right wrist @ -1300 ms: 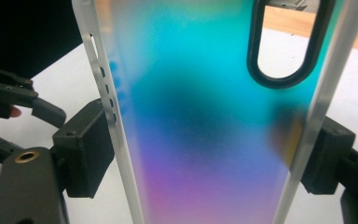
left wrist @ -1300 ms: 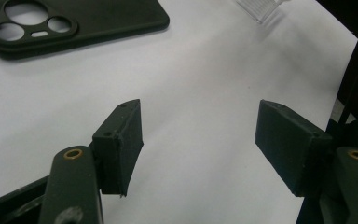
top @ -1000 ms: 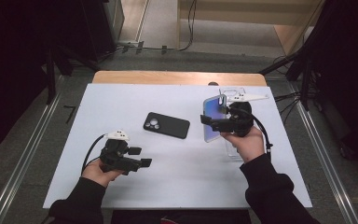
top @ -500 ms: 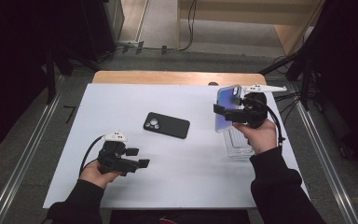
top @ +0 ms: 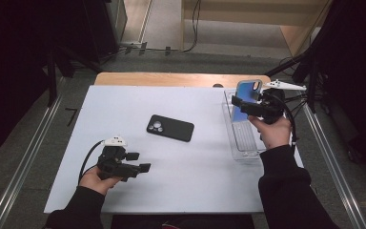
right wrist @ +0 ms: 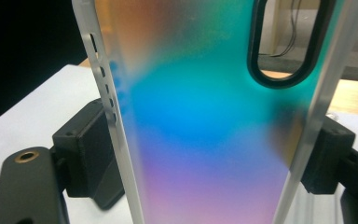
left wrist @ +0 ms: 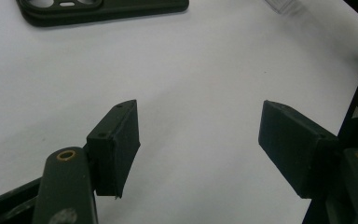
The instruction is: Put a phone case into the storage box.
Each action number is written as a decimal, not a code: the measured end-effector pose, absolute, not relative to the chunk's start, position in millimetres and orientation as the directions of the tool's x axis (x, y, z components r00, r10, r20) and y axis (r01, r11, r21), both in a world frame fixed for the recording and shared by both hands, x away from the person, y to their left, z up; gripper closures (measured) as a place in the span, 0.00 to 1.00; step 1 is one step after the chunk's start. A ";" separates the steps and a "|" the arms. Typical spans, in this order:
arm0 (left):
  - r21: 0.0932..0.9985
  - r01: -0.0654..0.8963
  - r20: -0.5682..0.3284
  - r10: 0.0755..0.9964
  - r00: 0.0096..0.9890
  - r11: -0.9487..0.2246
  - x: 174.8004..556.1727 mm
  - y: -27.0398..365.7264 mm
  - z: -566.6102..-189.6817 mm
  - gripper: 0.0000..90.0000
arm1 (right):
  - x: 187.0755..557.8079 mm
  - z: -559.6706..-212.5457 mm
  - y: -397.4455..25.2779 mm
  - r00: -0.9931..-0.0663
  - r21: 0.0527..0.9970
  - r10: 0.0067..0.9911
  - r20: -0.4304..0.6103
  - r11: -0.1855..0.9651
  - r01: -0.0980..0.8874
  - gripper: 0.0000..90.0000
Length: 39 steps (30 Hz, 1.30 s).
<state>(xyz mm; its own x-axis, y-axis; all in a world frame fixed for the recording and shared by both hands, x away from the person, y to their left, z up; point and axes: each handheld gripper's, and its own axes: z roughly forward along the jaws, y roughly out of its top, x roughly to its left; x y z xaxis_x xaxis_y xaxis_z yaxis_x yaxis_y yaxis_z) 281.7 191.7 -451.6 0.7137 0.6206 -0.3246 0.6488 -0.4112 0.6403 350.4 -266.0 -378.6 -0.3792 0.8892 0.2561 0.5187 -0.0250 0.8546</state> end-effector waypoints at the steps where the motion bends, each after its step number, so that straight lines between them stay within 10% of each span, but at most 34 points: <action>1: 0.642 0.647 -0.323 0.620 0.715 -0.411 281.5 191.9 -451.9 0.33 | 352.6 -379.6 -267.1 -0.373 0.857 0.894 0.248 -0.023 0.515 0.18; 39: 0.629 0.653 -0.324 0.621 0.713 -0.421 282.8 191.0 -456.3 0.33 | 465.5 -436.8 -276.2 -0.202 0.772 0.956 0.213 -0.038 0.635 0.18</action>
<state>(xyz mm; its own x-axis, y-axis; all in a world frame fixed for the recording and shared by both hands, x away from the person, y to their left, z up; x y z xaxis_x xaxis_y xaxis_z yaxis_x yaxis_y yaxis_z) 282.8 191.0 -456.3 0.7133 0.6213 -0.3243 0.6530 -0.4212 0.6294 465.5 -276.2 -436.8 -0.2018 0.9559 0.2132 0.6349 -0.0380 0.7717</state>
